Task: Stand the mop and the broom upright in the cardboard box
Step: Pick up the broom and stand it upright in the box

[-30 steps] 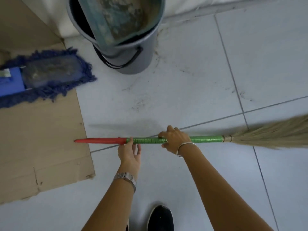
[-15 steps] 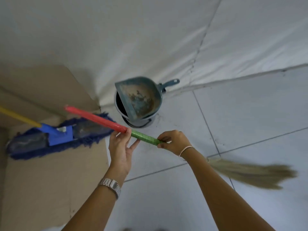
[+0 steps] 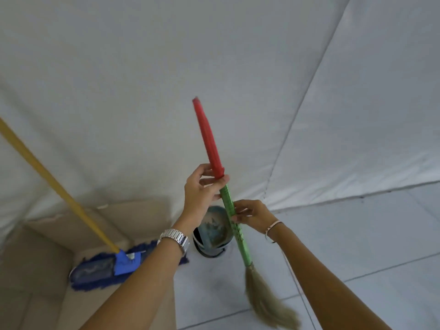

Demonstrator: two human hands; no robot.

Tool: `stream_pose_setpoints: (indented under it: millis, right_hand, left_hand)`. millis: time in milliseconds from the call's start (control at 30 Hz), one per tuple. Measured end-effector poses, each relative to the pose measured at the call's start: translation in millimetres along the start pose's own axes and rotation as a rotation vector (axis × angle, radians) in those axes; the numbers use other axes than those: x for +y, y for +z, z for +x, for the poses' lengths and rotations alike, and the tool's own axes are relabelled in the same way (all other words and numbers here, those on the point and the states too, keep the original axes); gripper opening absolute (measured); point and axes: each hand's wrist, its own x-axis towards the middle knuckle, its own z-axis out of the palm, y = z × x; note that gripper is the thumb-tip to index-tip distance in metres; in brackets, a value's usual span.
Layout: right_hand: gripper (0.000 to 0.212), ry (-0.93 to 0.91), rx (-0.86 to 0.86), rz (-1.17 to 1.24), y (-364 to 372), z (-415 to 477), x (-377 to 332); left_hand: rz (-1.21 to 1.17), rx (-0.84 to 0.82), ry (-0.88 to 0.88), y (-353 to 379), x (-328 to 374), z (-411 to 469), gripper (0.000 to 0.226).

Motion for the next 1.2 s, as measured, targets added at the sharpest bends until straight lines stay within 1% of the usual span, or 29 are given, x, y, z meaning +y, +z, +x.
stream_pose_setpoints:
  millis: [133,300,467,600,733,933,1033,1067,1200]
  right_hand:
    - [0.035,-0.07,0.062,0.148,-25.9,-24.0,-79.5]
    - [0.03,-0.199,0.061,0.207,-38.3,-53.0,-181.8]
    - [0.036,-0.283,0.043,0.305,-24.8,-65.4,-280.6]
    - [0.035,-0.383,0.018,0.3,4.8,-56.7,-355.7]
    - [0.033,-0.446,0.043,0.299,44.4,-37.4,-396.5]
    - [0.024,-0.483,0.046,0.292,131.6,-10.5,-450.6]
    - [0.022,-0.47,0.066,0.334,182.4,8.1,-465.7]
    - [0.024,-0.457,0.071,0.34,198.2,13.4,-469.0]
    - [0.028,-0.373,0.056,0.388,263.4,35.2,-475.0]
  left_hand:
    - [0.098,-0.052,0.108,-1.1,103.9,-11.2,0.021]
    - [0.202,-0.088,0.226,-22.0,209.4,-36.3,0.026]
    - [0.249,-0.028,0.364,-63.6,294.3,-57.9,0.029]
    - [0.256,0.069,0.455,-122.5,345.9,-62.9,0.031]
    - [0.248,0.129,0.489,-177.7,367.0,-60.7,0.034]
    - [0.252,0.145,0.447,-288.4,376.1,-49.8,0.037]
    - [0.241,0.147,0.426,-342.0,367.5,-41.7,0.031]
    - [0.24,0.151,0.416,-357.2,362.7,-39.6,0.03]
    - [0.246,0.158,0.344,-419.3,337.1,-28.6,0.031]
